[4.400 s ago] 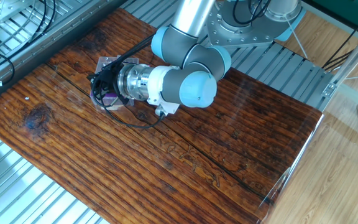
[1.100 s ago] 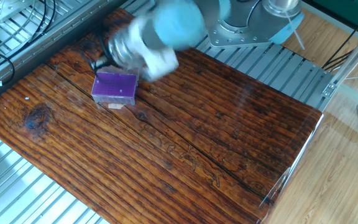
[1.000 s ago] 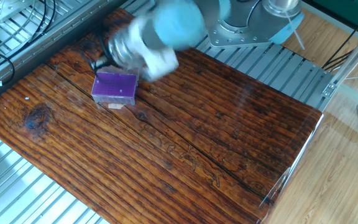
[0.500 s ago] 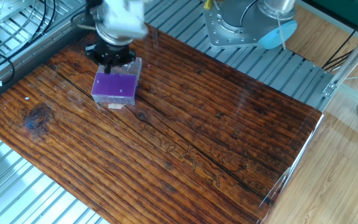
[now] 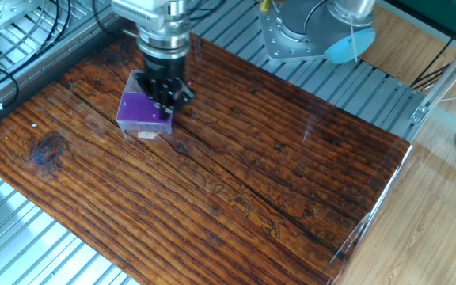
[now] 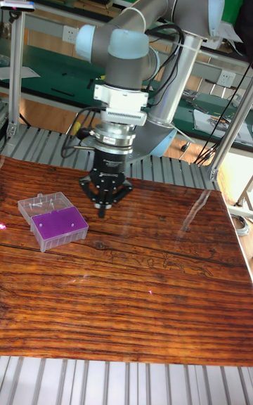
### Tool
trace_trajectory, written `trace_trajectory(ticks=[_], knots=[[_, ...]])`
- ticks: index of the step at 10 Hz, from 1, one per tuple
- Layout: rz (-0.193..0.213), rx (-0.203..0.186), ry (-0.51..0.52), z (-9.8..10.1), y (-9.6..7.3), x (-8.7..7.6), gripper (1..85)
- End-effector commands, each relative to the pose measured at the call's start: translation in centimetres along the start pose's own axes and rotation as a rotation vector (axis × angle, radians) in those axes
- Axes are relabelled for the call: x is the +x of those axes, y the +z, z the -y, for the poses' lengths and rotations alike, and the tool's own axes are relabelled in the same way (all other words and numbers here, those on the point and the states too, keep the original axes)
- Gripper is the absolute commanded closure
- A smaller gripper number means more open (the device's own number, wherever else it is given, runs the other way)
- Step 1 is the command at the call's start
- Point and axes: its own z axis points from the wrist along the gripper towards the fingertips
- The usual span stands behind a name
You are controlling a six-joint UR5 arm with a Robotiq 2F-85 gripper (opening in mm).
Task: Insert a small pipette tip into the holder for small pipette tips
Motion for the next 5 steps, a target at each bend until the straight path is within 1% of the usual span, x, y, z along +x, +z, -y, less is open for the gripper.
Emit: trace_trajectory(ticks=[1,2,3,5], knots=[[-0.008,-0.014,0.144,-3.0,0.4,1.6,84.7],[0.017,-0.025,0.163,-3.5,-0.1,1.2,84.7],[0.027,-0.040,0.180,-3.9,-0.4,1.1,84.7],[0.044,0.019,0.130,-2.3,-0.6,0.9,84.7]])
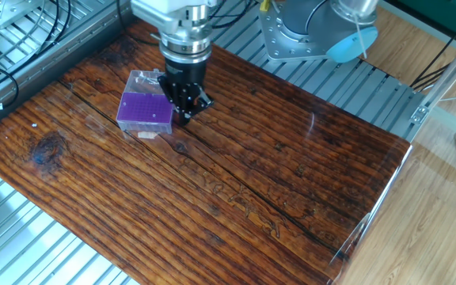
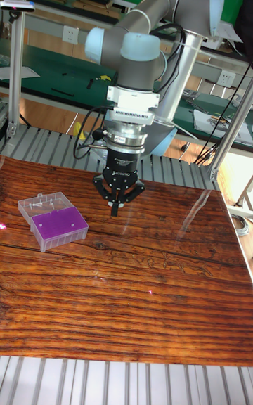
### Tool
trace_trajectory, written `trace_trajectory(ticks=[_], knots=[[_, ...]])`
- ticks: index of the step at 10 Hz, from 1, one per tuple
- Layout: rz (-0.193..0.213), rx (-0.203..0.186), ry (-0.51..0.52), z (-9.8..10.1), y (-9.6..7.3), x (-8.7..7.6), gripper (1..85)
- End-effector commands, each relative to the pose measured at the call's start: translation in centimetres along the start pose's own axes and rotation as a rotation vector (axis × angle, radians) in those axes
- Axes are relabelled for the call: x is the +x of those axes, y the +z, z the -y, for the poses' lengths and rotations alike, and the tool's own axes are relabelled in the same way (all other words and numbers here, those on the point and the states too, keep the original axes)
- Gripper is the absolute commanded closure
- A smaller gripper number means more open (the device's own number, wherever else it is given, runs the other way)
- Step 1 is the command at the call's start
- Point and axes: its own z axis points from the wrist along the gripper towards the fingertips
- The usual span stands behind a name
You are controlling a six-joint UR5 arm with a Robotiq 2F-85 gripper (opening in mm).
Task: Insert a small pipette tip into the holder for small pipette tips
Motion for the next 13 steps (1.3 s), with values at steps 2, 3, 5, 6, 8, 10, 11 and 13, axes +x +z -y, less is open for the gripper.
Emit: trace_trajectory(ticks=[2,3,5,6,8,10,11,13], knots=[[0.013,0.041,-0.011,0.7,-0.9,0.4,84.7],[-0.026,0.045,-0.010,0.8,-1.2,1.5,84.7],[-0.152,0.095,-0.045,2.2,-2.7,4.2,84.7],[-0.173,0.128,-0.062,2.9,-3.7,4.3,84.7],[-0.171,0.142,-0.075,2.9,-4.5,4.0,84.7],[-0.163,0.124,-0.088,2.6,-4.4,3.7,84.7],[-0.158,0.101,-0.093,2.1,-4.5,3.6,84.7],[-0.171,0.076,-0.076,1.1,-5.1,3.8,84.7]])
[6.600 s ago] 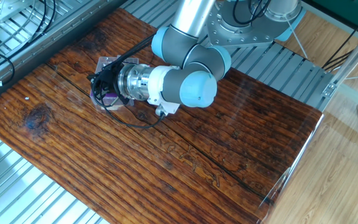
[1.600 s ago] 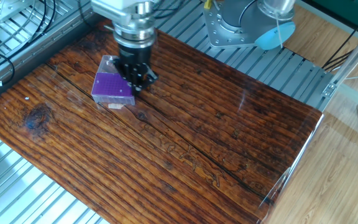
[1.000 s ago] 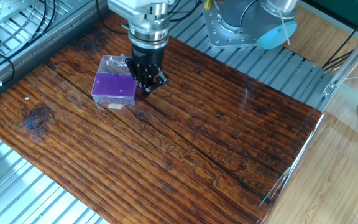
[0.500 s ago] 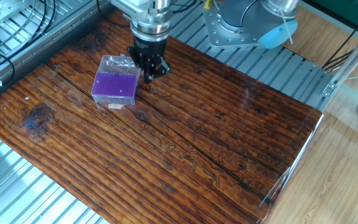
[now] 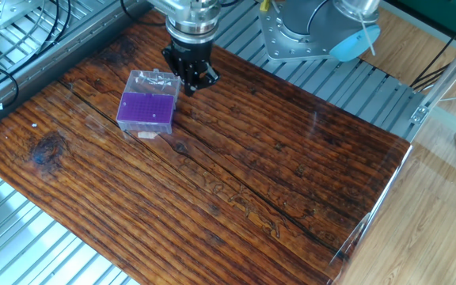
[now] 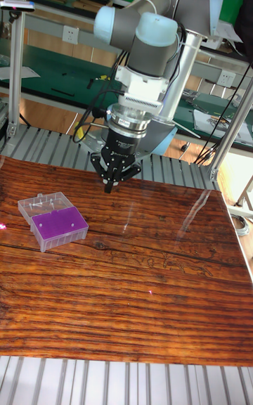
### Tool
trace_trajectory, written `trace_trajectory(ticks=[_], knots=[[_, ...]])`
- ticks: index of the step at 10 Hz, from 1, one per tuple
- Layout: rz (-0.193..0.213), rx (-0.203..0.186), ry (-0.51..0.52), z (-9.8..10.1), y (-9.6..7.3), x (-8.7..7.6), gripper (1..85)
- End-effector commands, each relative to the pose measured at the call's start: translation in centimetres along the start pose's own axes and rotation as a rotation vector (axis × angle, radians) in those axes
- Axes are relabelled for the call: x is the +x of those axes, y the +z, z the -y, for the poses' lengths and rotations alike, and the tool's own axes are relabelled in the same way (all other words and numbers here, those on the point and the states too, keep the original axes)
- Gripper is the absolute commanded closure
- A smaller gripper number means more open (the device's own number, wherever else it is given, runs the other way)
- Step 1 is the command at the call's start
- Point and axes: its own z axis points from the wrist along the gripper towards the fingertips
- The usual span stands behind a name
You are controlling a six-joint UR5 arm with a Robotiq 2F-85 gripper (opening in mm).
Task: Insert a small pipette tip into the holder for small pipette tips
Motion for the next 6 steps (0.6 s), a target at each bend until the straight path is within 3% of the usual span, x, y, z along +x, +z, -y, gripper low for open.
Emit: trace_trajectory(ticks=[1,3,5,6], knots=[[-0.015,-0.031,0.006,-1.3,-1.0,0.2,84.7],[-0.017,-0.024,-0.012,-1.4,-1.1,0.3,84.7],[0.027,-0.041,-0.017,-2.3,-1.0,-0.9,84.7],[0.036,-0.029,-0.023,-2.1,-0.9,-1.1,84.7]])
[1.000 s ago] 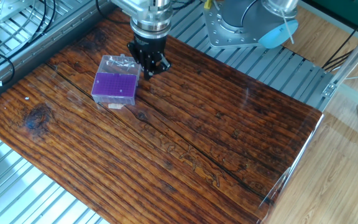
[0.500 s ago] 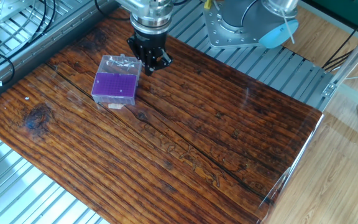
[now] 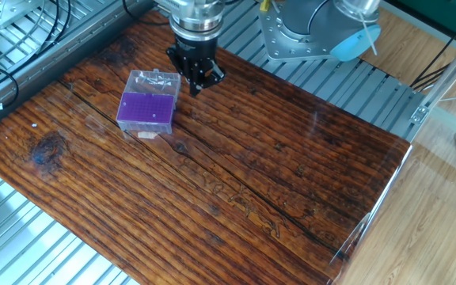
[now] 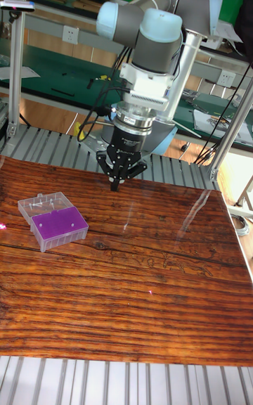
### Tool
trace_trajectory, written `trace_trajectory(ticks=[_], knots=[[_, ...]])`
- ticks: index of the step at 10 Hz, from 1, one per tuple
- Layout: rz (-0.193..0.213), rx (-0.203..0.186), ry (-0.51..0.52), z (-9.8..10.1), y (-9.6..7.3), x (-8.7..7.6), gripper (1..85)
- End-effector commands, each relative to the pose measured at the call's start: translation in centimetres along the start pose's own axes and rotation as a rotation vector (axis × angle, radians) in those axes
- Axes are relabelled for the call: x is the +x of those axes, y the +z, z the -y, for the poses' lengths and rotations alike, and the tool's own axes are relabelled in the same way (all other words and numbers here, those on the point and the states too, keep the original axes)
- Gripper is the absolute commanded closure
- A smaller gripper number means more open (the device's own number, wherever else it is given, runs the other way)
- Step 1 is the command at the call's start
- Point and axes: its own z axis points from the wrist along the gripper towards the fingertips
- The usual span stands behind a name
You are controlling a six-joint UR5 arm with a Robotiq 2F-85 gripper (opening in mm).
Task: Insert a small pipette tip into the holder for small pipette tips
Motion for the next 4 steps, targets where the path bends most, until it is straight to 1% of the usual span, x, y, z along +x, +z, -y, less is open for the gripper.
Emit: trace_trajectory(ticks=[1,2,4], knots=[[0.029,-0.004,-0.014,-0.5,-0.1,-0.8,84.7],[0.026,-0.026,-0.011,-1.2,-0.1,-0.8,84.7],[0.029,-0.020,-0.017,-1.6,0.3,-0.8,84.7]])
